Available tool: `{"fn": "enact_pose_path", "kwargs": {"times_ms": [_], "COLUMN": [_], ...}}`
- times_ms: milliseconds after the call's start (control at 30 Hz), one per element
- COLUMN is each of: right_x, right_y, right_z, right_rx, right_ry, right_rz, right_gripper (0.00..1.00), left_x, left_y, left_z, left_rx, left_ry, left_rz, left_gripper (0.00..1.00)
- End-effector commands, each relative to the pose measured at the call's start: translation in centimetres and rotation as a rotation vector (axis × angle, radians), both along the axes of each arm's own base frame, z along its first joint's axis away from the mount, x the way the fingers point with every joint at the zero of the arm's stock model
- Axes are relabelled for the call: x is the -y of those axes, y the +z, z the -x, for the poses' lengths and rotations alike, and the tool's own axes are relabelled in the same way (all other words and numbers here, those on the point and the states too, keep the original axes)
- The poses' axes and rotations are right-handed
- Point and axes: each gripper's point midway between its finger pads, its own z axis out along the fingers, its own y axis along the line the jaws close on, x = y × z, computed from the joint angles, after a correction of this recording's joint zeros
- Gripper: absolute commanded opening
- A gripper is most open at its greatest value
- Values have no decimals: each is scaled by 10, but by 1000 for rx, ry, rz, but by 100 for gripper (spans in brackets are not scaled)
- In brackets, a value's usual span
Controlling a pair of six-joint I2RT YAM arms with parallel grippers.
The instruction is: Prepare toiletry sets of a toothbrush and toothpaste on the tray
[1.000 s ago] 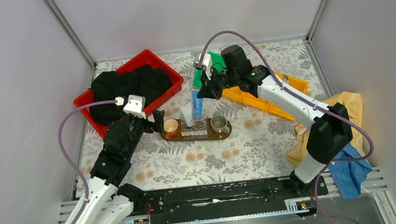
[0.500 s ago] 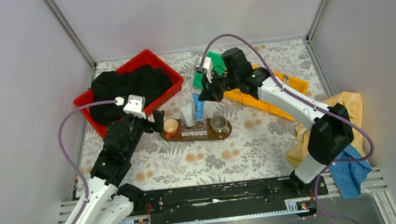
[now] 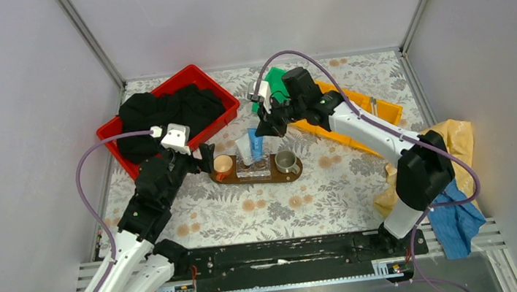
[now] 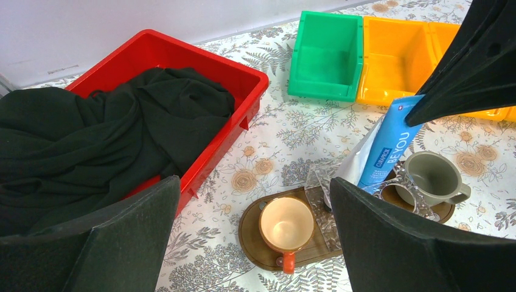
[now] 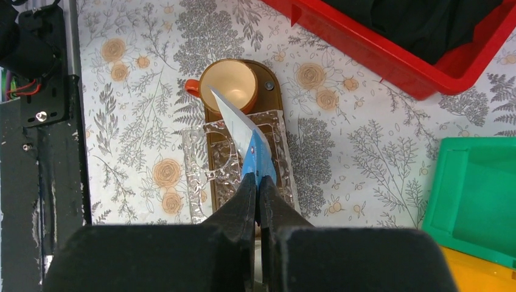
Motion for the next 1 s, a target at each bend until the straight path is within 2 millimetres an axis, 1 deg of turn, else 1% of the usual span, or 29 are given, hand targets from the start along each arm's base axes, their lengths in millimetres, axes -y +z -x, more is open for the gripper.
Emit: {"fn": "enact_pose_path", "kwargs": {"times_ms": [0,267,533,600,833,967], "right_x": [-7,-6,-8,-10,-12,-12], "right_y": [5,-7,-11,-23,-31,-33], "right_z": [-1,0,2,2,0,0], "right_rx": [71,71,69,47,41,36], "right_ry": [31,34,40,41,37,35], "right_rz": [-13,6,9,26,44,49], "right_gripper": [2,3,5,5,6,10], "left_x": [0,0,0,0,0,0], "left_y": [10,10,9,9,9,10], "left_z": [-1,0,-1,-1,-1,0], "left_rx": [33,34,33,33,34,35], "left_ry": [-6,-7,-7,-8,-8,-10], "left_rz": [-4,-3,-5,-3,-5,-3], "left_gripper": [100,100,100,100,100,100]}}
